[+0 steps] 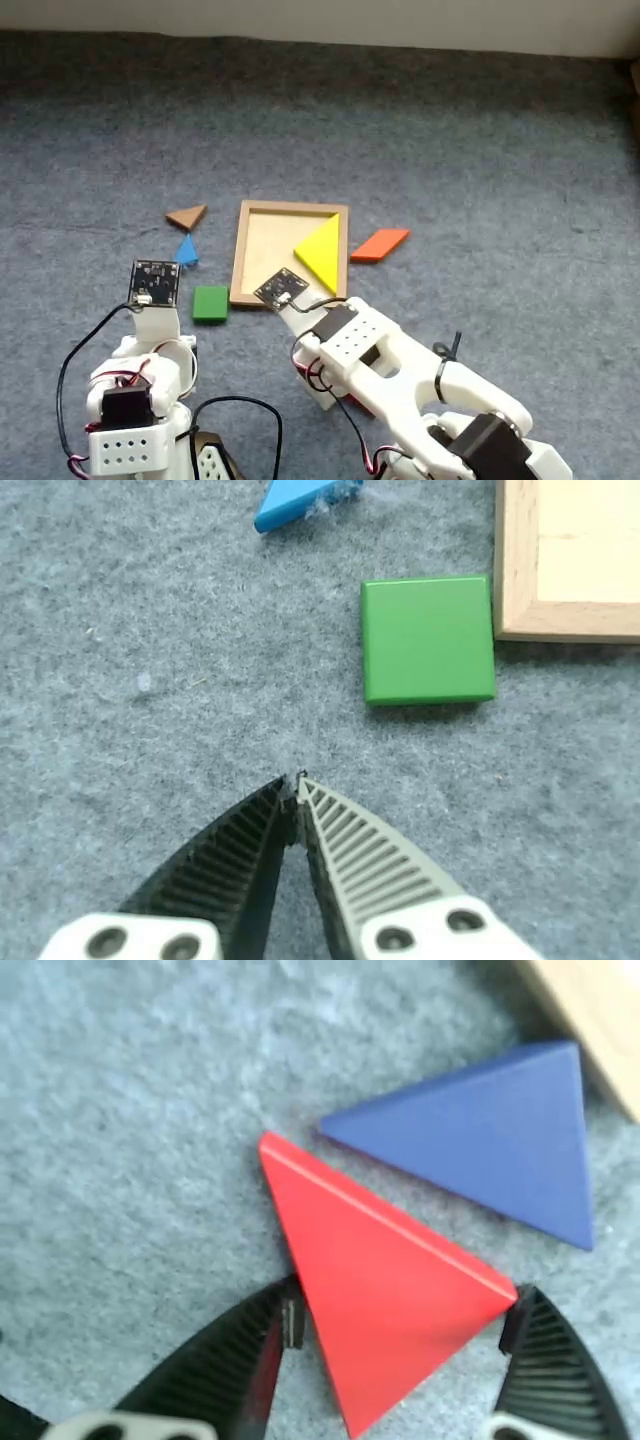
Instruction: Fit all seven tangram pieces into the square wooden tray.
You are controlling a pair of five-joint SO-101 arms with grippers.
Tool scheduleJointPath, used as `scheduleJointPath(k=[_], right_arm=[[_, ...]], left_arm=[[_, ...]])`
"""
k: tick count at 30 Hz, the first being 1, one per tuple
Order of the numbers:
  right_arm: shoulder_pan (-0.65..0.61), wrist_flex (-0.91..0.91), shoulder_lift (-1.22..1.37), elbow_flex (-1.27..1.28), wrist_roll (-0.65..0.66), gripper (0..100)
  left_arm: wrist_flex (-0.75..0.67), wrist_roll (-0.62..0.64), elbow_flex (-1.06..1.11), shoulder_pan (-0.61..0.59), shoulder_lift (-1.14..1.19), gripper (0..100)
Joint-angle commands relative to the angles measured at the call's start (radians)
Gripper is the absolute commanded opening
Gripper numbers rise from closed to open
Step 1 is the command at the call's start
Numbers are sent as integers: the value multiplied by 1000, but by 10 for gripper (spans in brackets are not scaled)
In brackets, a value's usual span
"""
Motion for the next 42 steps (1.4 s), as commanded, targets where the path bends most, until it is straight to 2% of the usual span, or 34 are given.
scheduleJointPath(k=[1,8,11,17,24,30,42], right_arm=[[-2,-36,-4,-31,9,307],[-2,-33,-4,-31,12,307],[1,-38,-4,-31,61,307],[76,-38,-4,-81,72,307],[41,-38,-4,-99,74,307],[42,-38,4,-102,123,307],[41,-51,7,-42,121,307]], left_arm=[[5,-9,21,-10,-10,24],[5,-9,21,-10,-10,24],[5,-9,21,-10,-10,24],[5,-9,21,-10,-10,24],[5,-9,21,-10,-10,24],[5,-9,21,-10,-10,24],[5,-9,21,-10,-10,24]])
